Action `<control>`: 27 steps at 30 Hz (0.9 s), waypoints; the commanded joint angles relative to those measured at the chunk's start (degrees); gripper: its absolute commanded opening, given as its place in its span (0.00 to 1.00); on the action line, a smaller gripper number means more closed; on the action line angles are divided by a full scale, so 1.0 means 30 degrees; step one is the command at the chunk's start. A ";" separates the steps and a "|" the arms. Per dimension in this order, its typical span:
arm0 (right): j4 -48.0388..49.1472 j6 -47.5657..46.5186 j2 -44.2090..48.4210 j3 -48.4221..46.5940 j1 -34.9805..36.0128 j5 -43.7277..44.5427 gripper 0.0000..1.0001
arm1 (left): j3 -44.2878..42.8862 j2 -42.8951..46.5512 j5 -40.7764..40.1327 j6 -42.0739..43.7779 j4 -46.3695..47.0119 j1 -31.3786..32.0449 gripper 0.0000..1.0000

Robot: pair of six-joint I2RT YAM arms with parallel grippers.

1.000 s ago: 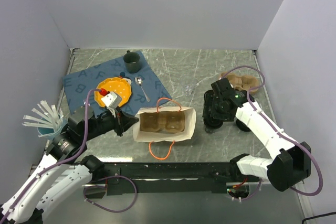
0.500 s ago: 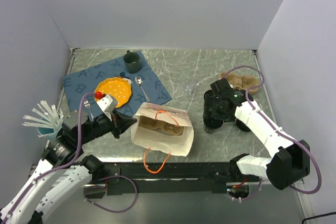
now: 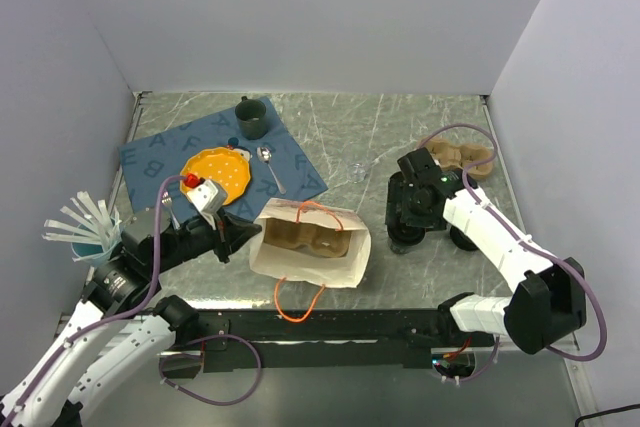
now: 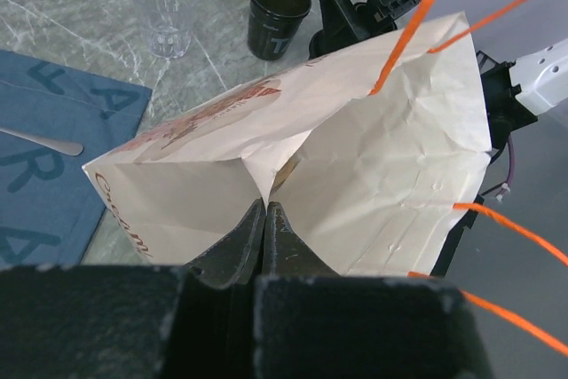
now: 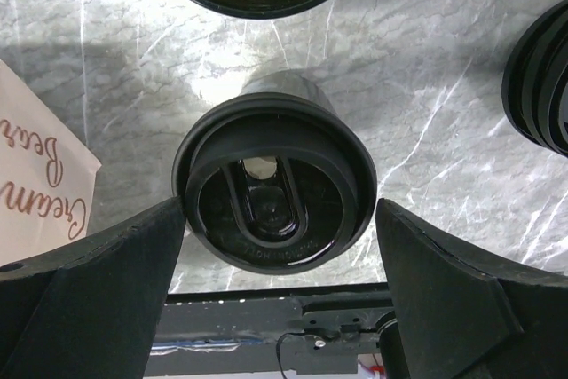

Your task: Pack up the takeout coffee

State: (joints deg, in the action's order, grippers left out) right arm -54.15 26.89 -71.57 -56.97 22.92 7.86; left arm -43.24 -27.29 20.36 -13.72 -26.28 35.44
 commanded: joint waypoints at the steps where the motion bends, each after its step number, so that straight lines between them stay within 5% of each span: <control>1: 0.0501 -0.0264 -0.0137 -0.0346 -0.0139 0.0136 0.95 | -0.0322 -0.0191 0.0362 0.0441 0.0822 0.0022 0.01; 16: 0.0853 -0.0615 -0.0489 -0.0111 -0.0110 -0.0012 0.87 | -0.1023 -0.1099 -0.0018 -0.0231 0.0061 0.0022 0.01; 27: 0.0883 -0.1201 -0.0314 0.0035 -0.0110 -0.0129 0.64 | -0.1346 -0.0629 -0.0429 -0.0907 -0.0115 0.0051 0.01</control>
State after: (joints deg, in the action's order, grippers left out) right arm -52.18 24.34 -72.38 -56.97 22.87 6.96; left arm -44.53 -29.10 19.57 -15.42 -28.23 35.44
